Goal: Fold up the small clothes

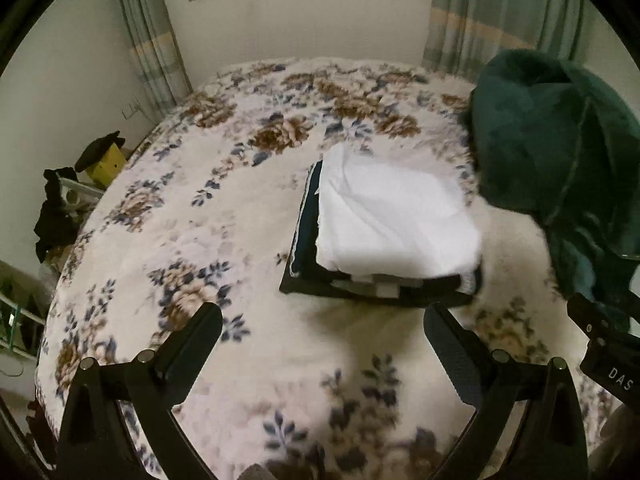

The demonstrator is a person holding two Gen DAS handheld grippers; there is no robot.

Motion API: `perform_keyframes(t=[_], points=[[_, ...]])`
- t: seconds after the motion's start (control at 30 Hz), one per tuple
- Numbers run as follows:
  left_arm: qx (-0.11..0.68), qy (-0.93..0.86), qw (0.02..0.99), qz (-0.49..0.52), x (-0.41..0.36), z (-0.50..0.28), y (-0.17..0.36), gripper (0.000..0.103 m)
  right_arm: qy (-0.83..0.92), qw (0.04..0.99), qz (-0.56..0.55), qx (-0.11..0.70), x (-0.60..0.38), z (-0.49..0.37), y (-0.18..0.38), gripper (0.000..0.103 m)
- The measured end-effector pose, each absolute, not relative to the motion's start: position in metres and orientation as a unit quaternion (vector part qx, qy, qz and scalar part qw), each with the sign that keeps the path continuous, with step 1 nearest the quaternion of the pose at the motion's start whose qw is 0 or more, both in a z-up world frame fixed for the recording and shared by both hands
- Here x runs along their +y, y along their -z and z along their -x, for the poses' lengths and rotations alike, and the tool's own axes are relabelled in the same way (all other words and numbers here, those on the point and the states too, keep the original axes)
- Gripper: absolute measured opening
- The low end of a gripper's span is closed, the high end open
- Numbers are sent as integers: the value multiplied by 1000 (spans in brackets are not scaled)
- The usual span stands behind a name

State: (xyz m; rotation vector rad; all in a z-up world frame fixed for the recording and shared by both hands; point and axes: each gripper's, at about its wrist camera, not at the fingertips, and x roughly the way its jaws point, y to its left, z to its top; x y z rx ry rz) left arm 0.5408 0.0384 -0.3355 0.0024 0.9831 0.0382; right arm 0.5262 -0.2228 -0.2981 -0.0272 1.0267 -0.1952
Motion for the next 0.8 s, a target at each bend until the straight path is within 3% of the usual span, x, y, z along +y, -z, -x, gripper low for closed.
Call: perform_keyframes(t=[0.5,0.8], points=[[397,-10,918,13,24,-369,165,103,84,917,14,391,-222,-311,56,103],[377,-15,926,23,24,-298,113,103,50,934,17,353,-219,-212,-28,103]])
